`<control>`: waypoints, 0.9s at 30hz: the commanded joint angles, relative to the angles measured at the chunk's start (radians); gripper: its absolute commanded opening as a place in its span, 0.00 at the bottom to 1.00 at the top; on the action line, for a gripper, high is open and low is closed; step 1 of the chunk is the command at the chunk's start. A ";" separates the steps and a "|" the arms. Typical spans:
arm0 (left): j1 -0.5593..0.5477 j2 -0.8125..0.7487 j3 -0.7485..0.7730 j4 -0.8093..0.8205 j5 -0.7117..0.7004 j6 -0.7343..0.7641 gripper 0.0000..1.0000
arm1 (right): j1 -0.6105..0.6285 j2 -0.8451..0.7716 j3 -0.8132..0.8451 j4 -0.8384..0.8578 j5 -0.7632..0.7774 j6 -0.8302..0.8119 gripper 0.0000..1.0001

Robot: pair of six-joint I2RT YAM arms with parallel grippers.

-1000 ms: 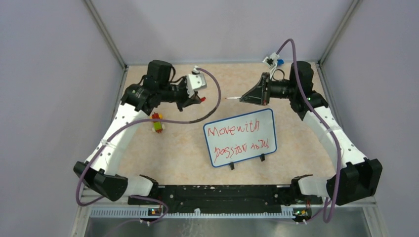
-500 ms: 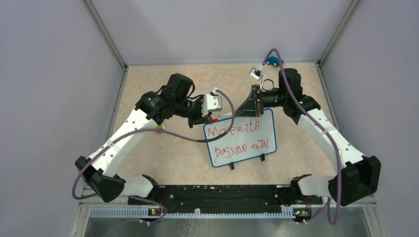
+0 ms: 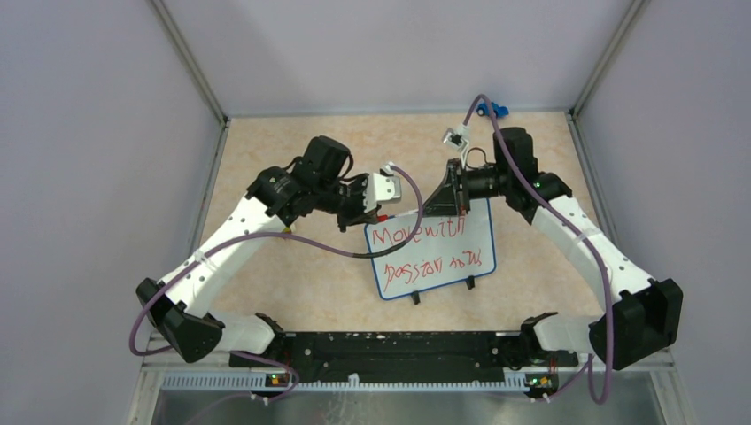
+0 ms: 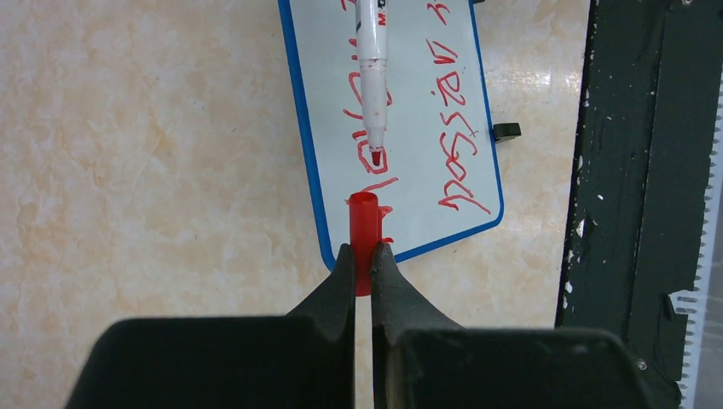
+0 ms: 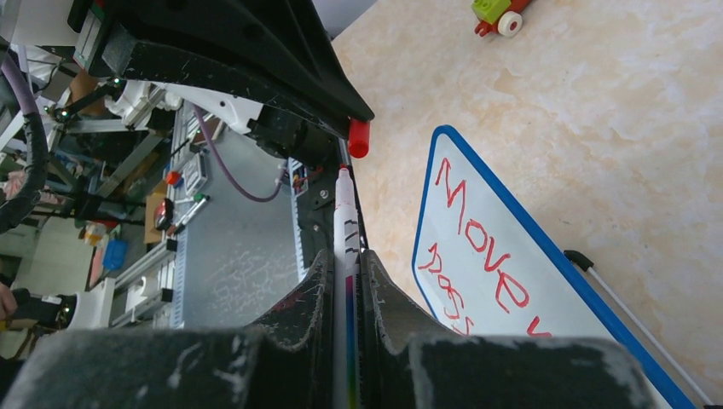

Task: Write a sentence on the whiteboard
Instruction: Close the whiteboard marker at the center of the board.

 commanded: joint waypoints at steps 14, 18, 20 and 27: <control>-0.029 -0.028 0.022 0.020 0.001 -0.020 0.00 | 0.048 -0.022 0.012 -0.002 0.039 -0.050 0.00; -0.034 -0.027 0.024 0.021 0.000 -0.023 0.00 | 0.055 -0.013 0.020 -0.003 0.045 -0.053 0.00; -0.035 -0.027 0.026 0.021 0.001 -0.024 0.00 | 0.059 -0.012 0.021 -0.003 0.053 -0.056 0.00; -0.046 -0.015 0.041 0.016 0.011 -0.029 0.00 | 0.070 -0.005 0.028 0.005 0.063 -0.055 0.00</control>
